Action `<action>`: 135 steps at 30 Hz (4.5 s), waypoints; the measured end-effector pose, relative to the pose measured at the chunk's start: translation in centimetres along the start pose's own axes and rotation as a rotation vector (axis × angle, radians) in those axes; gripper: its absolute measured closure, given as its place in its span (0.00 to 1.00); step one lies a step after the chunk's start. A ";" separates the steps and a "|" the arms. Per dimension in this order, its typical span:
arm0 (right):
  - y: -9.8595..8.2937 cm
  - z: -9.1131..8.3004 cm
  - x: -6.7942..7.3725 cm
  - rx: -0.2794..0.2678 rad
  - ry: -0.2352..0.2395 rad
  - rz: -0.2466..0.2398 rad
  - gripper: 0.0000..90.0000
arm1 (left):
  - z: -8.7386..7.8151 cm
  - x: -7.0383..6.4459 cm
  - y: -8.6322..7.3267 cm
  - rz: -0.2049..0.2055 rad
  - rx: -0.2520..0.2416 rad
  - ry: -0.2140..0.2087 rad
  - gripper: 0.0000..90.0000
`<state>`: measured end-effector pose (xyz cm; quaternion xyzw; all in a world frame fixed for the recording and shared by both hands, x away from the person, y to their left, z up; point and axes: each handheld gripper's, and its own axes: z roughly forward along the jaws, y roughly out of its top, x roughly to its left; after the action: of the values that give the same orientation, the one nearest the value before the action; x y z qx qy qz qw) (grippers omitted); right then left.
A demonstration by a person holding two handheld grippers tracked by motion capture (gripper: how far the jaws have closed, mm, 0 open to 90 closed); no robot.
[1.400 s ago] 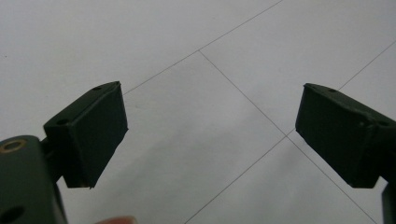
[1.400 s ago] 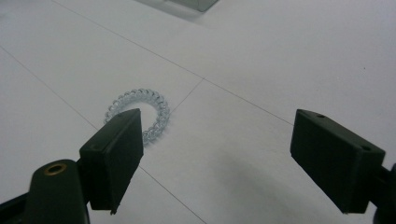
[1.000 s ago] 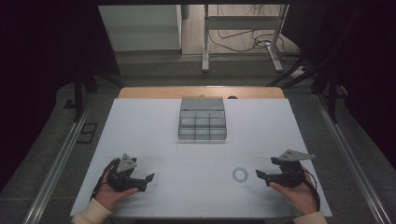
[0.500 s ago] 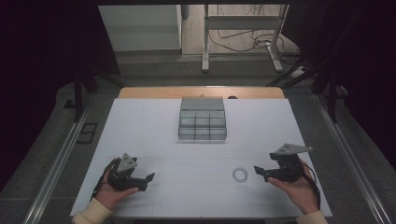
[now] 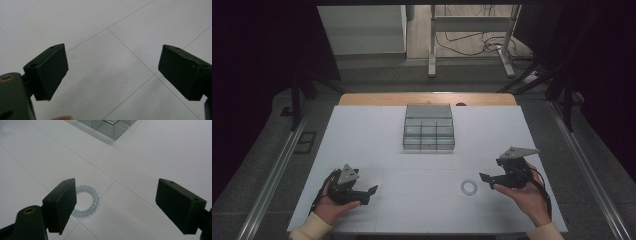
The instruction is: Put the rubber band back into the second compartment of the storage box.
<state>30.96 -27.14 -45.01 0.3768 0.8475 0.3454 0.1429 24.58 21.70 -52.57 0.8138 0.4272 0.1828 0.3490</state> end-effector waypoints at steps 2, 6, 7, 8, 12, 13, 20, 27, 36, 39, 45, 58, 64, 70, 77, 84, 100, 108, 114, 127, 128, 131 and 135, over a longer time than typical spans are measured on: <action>0.3 0.2 0.1 0.010 0.001 0.000 0.19 | 0.0 0.0 0.0 0.002 0.001 -0.001 0.11; 0.9 0.4 0.2 0.019 0.003 -0.006 0.20 | 0.0 0.0 0.0 0.003 0.003 -0.001 0.11; 0.9 0.4 0.2 0.019 0.003 -0.006 0.20 | 0.0 0.0 0.0 0.003 0.003 -0.001 0.11; 1.1 0.5 0.3 0.022 0.004 -0.011 0.20 | 0.0 0.0 0.0 0.004 0.004 -0.002 0.11; 1.7 0.8 0.3 0.035 0.007 -0.009 0.20 | 0.0 -0.1 0.0 0.007 0.005 -0.004 0.11; 1.8 0.9 0.3 0.038 0.007 -0.010 0.20 | 0.0 -0.1 0.0 0.008 0.005 -0.004 0.11; 2.4 2.0 0.5 0.089 0.019 -0.015 0.21 | 0.0 -0.1 0.0 0.008 0.004 -0.005 0.11; 2.9 3.0 1.1 0.134 0.041 -0.032 0.21 | 0.0 -0.1 0.0 0.008 0.002 -0.005 0.11; 3.2 4.1 1.7 0.207 0.054 -0.051 0.23 | 0.0 -0.1 0.0 0.009 0.003 -0.007 0.11; 3.1 4.3 1.8 0.223 0.057 -0.053 0.23 | 0.0 -0.1 0.0 0.010 0.005 -0.009 0.11; 2.8 5.1 2.0 0.266 0.053 -0.059 0.26 | 0.0 -0.1 0.0 0.009 0.003 -0.006 0.11; 2.0 6.7 2.2 0.372 0.046 -0.061 0.35 | 0.0 -0.2 0.0 0.012 0.005 -0.010 0.11; 1.7 7.1 2.3 0.396 0.034 -0.066 0.43 | 0.0 -0.2 0.0 0.010 0.006 -0.010 0.11; 1.4 7.4 2.3 0.422 0.012 -0.074 0.52 | 0.0 -0.2 0.0 0.011 0.004 -0.010 0.11; 1.3 7.6 2.2 0.443 0.023 -0.073 0.59 | 0.0 -0.2 0.0 0.010 0.006 -0.011 0.11; 1.2 7.5 2.3 0.446 0.008 -0.076 0.67 | 0.0 -0.2 0.0 0.012 0.005 -0.010 0.11; 1.2 7.5 2.5 0.446 0.029 -0.086 0.84 | 0.0 -0.2 0.0 0.015 0.006 -0.011 0.11; 1.2 7.5 2.6 0.443 0.028 -0.086 0.87 | 0.0 -0.2 0.0 0.014 0.005 -0.010 0.11; 1.2 7.4 2.7 0.433 0.020 -0.097 0.89 | 0.0 -0.2 0.0 0.013 0.003 -0.012 0.11; 1.9 6.2 3.0 0.393 0.023 -0.107 0.90 | -0.1 -0.2 0.0 0.012 0.002 -0.011 0.11; 2.0 5.9 3.0 0.381 0.024 -0.109 0.90 | 0.0 -0.2 0.0 0.013 0.003 -0.011 0.11; 2.3 5.4 3.0 0.363 0.020 -0.108 0.90 | 0.0 -0.2 0.0 0.013 0.003 -0.011 0.11; 2.6 4.7 2.9 0.339 0.023 -0.107 0.90 | 0.0 -0.2 0.0 0.012 0.004 -0.011 0.11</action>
<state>32.77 -21.50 -46.55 0.3458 0.9141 0.1934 0.0859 24.45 21.56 -52.59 0.8181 0.4207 0.1796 0.3485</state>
